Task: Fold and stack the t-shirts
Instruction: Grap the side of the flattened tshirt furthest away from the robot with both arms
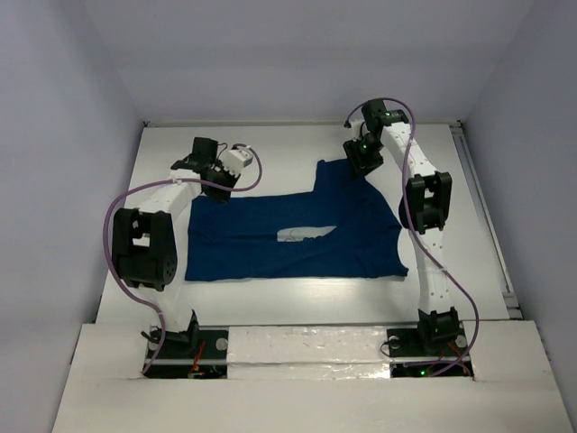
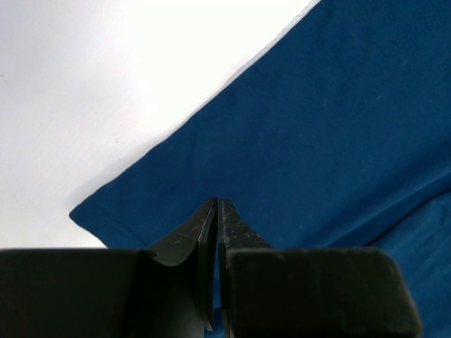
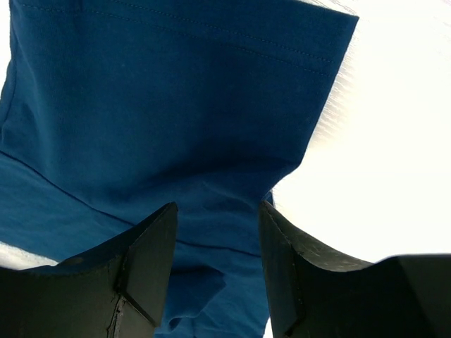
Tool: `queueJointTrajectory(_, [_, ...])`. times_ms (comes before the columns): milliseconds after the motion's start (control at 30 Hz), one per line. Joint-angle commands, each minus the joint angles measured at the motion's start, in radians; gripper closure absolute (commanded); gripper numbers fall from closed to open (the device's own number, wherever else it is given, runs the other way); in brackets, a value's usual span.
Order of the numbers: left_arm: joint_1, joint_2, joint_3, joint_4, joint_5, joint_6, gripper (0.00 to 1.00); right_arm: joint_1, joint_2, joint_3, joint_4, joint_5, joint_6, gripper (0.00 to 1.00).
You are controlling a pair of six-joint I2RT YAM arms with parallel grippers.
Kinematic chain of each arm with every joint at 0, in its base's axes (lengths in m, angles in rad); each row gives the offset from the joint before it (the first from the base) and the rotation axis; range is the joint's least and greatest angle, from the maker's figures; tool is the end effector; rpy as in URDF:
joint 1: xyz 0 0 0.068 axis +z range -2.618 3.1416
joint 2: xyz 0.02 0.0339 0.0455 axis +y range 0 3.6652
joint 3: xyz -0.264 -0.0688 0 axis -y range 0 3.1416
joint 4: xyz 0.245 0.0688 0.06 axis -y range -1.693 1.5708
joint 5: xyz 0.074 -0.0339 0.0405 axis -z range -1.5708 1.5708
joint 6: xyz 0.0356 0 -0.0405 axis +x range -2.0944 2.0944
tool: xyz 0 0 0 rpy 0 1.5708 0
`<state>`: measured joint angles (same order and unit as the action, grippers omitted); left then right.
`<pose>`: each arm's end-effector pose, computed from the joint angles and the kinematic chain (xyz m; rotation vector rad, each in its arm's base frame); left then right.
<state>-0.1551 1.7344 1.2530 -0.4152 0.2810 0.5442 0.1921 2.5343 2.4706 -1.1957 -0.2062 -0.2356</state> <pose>0.3695 -0.0678 0.2292 0.9433 2.2362 -0.1721 0.5075 0.1061 0.2048 -0.6416 2.7393 0.2814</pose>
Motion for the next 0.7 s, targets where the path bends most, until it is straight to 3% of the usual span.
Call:
queueJointTrajectory(0, [0.005, -0.064, -0.01, 0.001, 0.021, -0.01, 0.98, 0.007, 0.004, 0.03, 0.019, 0.02, 0.028, 0.45])
queueJointTrajectory(233, [0.005, -0.079, -0.009, 0.004, 0.038, -0.02, 0.99, 0.027, 0.018, 0.044, 0.038, 0.054, 0.045, 0.48])
queueJointTrajectory(333, [0.005, -0.082, -0.012, 0.003, 0.037, -0.018, 0.99, 0.027, 0.032, 0.045, 0.035, 0.054, 0.039, 0.62])
queueJointTrajectory(500, [0.005, -0.09, -0.023, -0.002, 0.04, -0.013, 0.99, 0.027, 0.024, 0.018, 0.022, 0.039, 0.032, 0.99])
queueJointTrajectory(667, [0.005, -0.108, -0.055, 0.016, 0.038, -0.012, 0.99, 0.027, -0.081, -0.1, 0.036, 0.042, 0.012, 1.0])
